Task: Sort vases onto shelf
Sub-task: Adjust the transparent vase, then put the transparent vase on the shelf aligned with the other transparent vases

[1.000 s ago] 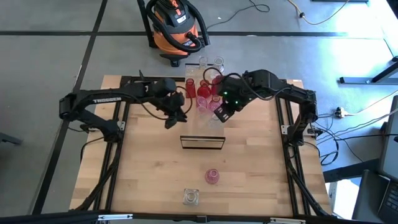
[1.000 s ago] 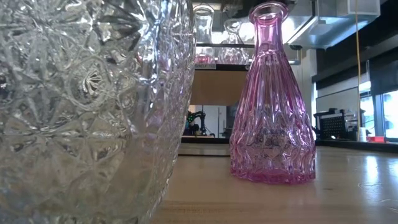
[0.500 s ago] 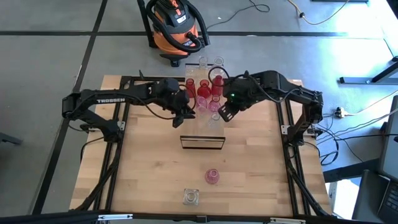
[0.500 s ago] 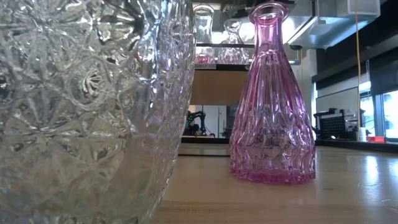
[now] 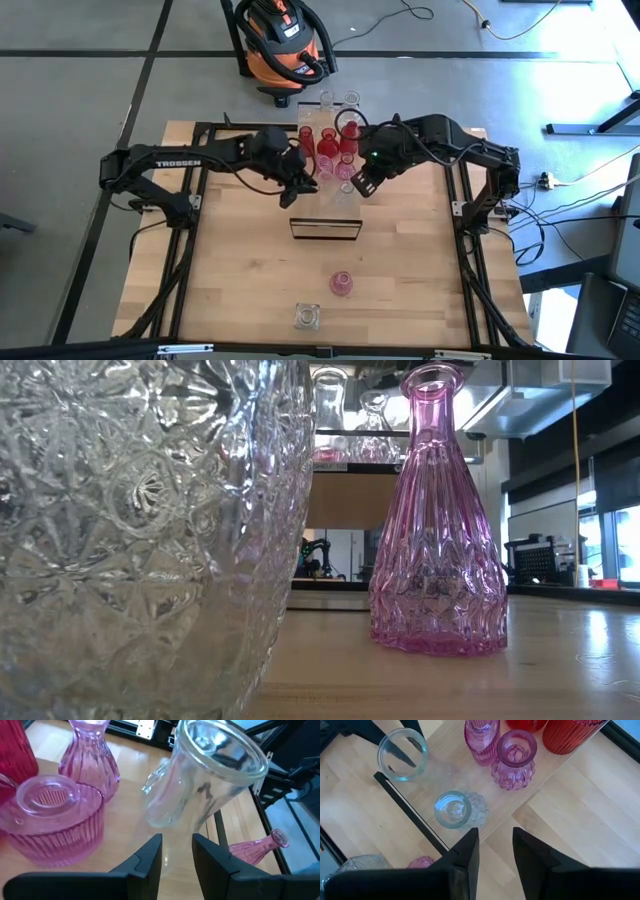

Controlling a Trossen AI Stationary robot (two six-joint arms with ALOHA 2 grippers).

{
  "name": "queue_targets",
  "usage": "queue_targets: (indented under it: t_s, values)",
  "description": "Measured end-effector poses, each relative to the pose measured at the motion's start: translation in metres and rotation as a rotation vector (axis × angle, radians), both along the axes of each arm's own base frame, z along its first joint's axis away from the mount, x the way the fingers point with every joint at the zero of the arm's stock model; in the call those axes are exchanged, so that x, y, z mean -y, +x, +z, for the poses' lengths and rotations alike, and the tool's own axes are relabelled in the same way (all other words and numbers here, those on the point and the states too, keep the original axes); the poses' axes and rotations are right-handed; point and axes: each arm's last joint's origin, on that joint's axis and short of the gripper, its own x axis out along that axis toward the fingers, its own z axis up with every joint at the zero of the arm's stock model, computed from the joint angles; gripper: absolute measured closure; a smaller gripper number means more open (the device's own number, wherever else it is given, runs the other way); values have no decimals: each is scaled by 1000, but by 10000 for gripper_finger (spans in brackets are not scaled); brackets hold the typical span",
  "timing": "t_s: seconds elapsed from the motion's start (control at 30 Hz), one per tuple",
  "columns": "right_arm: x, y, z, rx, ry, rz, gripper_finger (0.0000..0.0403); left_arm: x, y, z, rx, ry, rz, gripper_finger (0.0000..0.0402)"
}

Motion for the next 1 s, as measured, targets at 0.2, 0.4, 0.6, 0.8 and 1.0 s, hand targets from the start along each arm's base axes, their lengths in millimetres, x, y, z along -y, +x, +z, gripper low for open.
queue_targets:
  t_s: [0.2,0.4,0.6,0.8,1.0]
  values:
    - [0,0,0,0,0,1,299,2,-14,-3,-123,-24,76,301]
    - [0,0,0,-5,-24,21,299,24,-54,16,-220,-125,18,301]
    - [-6,-2,0,-14,-66,76,299,73,-86,41,-199,-300,-221,301]
    - [-27,-32,-7,-57,-130,113,299,140,-88,44,-218,-338,-322,301]
    - [-35,-81,-34,-125,-136,13,299,202,-59,32,-141,-422,-325,301]
